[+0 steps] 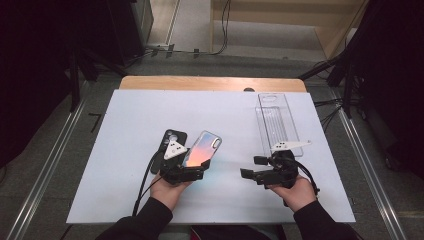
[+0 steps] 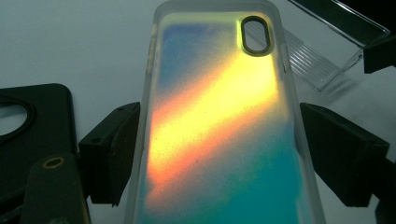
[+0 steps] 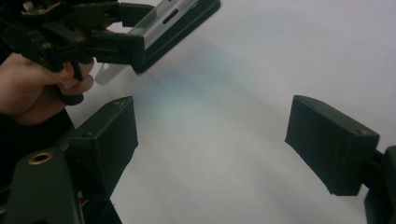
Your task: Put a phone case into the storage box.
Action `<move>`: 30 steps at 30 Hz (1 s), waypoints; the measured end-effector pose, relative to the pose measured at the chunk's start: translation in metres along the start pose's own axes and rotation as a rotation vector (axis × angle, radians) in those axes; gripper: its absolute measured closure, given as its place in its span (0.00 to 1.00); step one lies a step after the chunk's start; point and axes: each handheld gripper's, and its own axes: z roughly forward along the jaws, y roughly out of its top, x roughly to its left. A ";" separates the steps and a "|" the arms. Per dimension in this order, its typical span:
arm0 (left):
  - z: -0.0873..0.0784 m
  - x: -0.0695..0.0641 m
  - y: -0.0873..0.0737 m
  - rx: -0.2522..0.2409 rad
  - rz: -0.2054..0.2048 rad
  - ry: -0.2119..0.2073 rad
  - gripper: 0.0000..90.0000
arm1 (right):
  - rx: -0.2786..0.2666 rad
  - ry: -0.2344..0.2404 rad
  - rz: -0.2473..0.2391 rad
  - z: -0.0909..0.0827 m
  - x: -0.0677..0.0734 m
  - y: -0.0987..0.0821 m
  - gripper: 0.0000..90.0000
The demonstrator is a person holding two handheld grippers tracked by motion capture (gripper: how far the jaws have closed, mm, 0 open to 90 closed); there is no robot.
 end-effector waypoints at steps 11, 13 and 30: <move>0.006 -0.009 -0.009 -0.080 0.002 0.036 0.19 | -0.021 -0.032 0.003 0.010 0.007 0.013 0.16; 0.006 -0.012 -0.011 -0.103 0.023 0.047 0.19 | -0.033 -0.026 0.009 0.012 0.009 0.016 0.16; 0.007 -0.027 -0.019 -0.192 0.077 0.046 0.19 | -0.106 0.001 0.081 0.031 0.014 0.036 0.16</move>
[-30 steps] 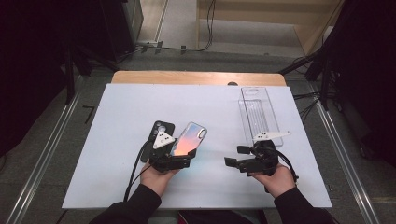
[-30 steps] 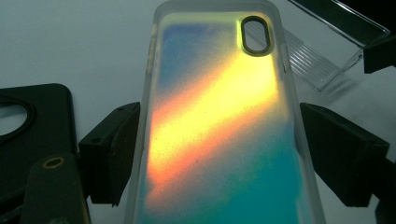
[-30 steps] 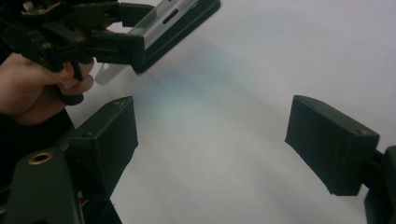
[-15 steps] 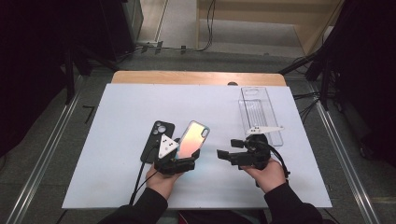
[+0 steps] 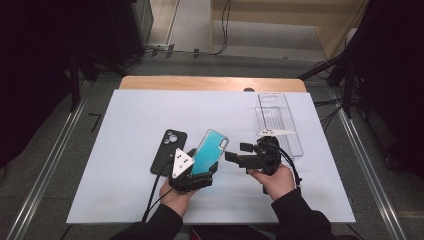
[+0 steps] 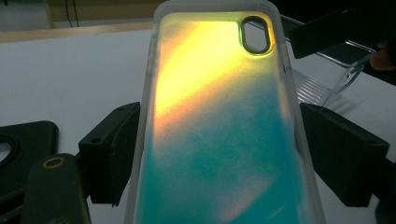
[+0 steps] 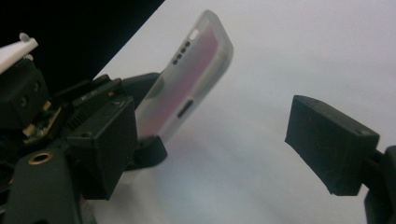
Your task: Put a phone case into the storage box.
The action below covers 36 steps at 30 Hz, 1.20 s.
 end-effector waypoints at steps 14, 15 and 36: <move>-0.002 -0.008 -0.001 -0.015 -0.005 0.029 0.19 | 0.005 0.050 0.058 0.017 0.003 0.013 0.22; -0.002 -0.008 -0.001 -0.012 -0.003 0.028 0.19 | 0.005 0.054 0.067 0.021 0.002 0.014 0.22; -0.004 -0.014 0.001 0.002 -0.085 -0.016 0.19 | 0.049 0.055 0.249 0.026 -0.006 0.027 0.82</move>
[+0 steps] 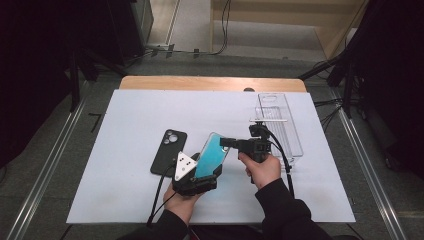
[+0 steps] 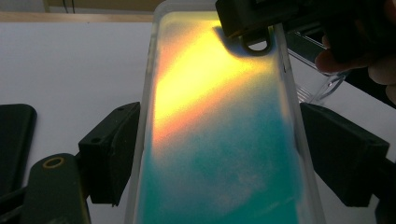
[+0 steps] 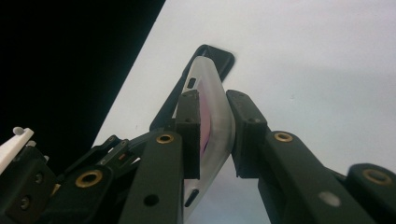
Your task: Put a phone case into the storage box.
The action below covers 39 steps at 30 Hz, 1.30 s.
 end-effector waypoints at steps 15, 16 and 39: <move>0.000 0.000 0.002 0.014 -0.007 -0.018 0.19 | 0.007 0.023 0.011 -0.005 0.005 0.002 0.84; 0.000 0.000 0.002 0.014 -0.007 -0.018 0.19 | 0.008 0.025 0.011 -0.006 0.006 0.002 0.85; -0.004 0.013 0.026 0.200 -0.077 -0.173 0.16 | -0.018 -0.086 -0.232 -0.016 0.027 0.002 0.86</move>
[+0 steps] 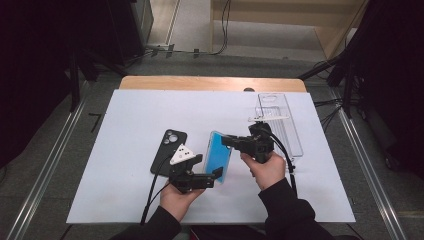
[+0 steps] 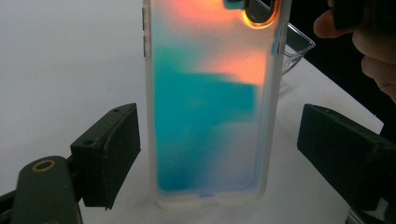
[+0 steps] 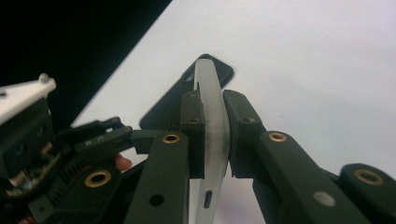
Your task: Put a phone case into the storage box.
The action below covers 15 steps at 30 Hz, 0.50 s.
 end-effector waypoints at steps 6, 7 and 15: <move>-0.006 0.005 0.010 0.065 0.048 -0.032 0.21 | -0.008 -0.012 -0.092 -0.003 0.003 -0.001 0.86; -0.007 0.005 0.012 0.080 0.066 -0.038 0.21 | -0.008 -0.012 -0.092 -0.003 0.003 -0.001 0.86; -0.015 0.011 0.026 0.153 0.078 -0.100 0.23 | -0.027 0.011 -0.170 -0.010 0.000 -0.005 0.85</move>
